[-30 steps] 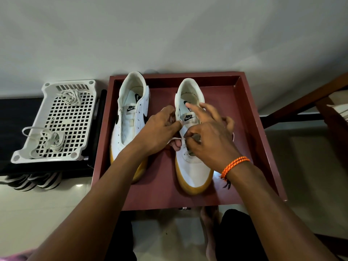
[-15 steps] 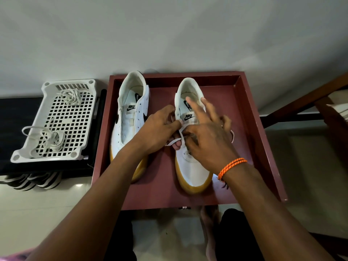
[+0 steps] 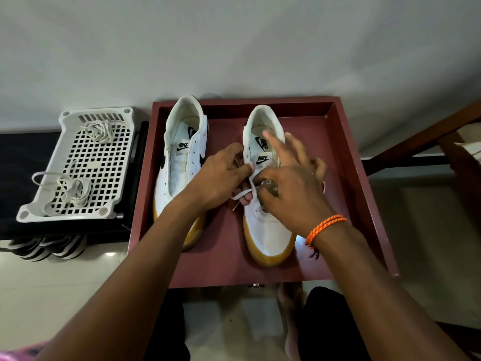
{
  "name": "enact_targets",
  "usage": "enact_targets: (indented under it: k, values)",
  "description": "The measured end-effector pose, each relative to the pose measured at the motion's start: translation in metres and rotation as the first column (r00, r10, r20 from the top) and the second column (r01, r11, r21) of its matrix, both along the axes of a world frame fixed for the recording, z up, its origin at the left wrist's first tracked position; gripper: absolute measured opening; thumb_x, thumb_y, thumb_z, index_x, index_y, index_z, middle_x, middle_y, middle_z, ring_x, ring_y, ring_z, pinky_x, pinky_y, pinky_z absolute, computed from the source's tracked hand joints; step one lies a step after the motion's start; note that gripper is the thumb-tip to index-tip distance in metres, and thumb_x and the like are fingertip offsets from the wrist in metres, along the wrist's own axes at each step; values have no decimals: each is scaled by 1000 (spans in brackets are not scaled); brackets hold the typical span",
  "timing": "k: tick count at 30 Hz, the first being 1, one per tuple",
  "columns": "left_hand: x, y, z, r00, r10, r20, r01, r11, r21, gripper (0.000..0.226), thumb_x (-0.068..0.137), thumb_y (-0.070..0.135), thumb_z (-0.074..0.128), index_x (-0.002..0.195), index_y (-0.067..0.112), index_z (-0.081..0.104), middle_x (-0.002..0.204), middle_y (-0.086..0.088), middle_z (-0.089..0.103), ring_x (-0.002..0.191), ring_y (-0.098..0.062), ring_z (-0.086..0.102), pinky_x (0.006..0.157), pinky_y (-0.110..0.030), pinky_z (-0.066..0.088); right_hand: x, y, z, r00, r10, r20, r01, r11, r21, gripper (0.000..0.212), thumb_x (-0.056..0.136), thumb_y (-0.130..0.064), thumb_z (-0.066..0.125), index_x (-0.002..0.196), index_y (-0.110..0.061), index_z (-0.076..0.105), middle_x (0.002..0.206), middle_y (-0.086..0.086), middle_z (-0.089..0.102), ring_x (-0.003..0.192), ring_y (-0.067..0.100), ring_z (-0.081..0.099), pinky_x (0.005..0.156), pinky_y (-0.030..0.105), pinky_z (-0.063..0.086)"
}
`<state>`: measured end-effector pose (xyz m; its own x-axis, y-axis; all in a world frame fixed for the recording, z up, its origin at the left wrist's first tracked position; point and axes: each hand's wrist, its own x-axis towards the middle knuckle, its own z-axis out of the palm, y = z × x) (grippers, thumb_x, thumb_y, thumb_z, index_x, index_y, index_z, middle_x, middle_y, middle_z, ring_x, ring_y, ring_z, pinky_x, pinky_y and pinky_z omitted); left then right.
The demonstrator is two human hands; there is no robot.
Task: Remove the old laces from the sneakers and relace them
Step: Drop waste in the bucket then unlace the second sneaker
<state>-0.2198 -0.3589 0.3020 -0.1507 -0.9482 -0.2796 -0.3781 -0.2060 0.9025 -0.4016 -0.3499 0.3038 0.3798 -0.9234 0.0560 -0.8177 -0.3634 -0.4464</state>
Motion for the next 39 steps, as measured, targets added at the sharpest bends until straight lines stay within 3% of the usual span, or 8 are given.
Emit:
enact_targets:
  k: [7,10,14,18,24,31,36,39]
  values:
    - [-1,0,1,1000,2,2,-2,1000,-2,2,109,17,56,109,15,57,76,-11,77,67,-32,78,62,-32,63,-10,-10,9,990,-141,18,142,986,-93,23,83,-38,59,65,-30,73,149,-25,48,137,13,32,102,42,16]
    - [-1,0,0,999,5,36,-5,1000,-8,3,109,18,57,109,15,58,71,-5,76,62,-25,76,57,-27,58,-16,-13,13,978,-199,63,205,971,-122,19,80,-39,61,69,-32,74,147,-23,49,136,13,32,104,47,24]
    - [-1,-1,0,1000,-4,25,4,1000,0,2,109,17,56,107,16,56,70,-8,77,62,-28,77,55,-25,54,-4,-4,5,999,-38,20,39,997,-71,17,80,-34,61,81,-39,78,166,-20,33,153,18,23,107,50,19]
    - [-1,-1,2,1000,-16,4,16,1000,5,5,109,18,56,113,14,56,75,-13,78,65,-33,78,56,-25,55,1,1,-3,997,25,-68,-30,997,-68,16,85,-32,67,71,-31,74,165,-19,34,152,17,24,109,57,22]
    - [0,-1,0,999,-30,-12,30,999,23,12,111,17,53,119,9,54,76,-15,78,66,-35,78,60,-38,62,-21,-13,19,984,-169,-47,159,973,-167,21,79,-39,63,65,-30,76,148,-22,51,137,15,35,108,53,26]
    - [1,-2,-1,1000,-16,-12,16,999,28,9,110,17,55,117,11,55,78,-17,78,66,-36,78,61,-38,63,-4,-2,3,1000,10,-18,-11,999,-34,19,80,-38,61,83,-37,79,170,-17,27,156,19,18,109,55,21]
    - [1,-1,2,1000,-15,-17,16,999,37,10,110,17,55,118,12,55,78,-16,78,66,-36,78,57,-35,61,-11,-6,4,1000,-3,-22,1,997,-75,13,79,-33,68,73,-33,79,158,-23,43,144,13,30,105,48,23]
    - [0,-1,0,999,-25,-25,26,998,48,11,110,18,54,119,11,54,77,-19,78,69,-41,77,66,-53,62,-20,-13,12,995,-97,38,101,989,-109,13,81,-34,69,73,-34,79,152,-25,48,138,13,33,99,40,20]
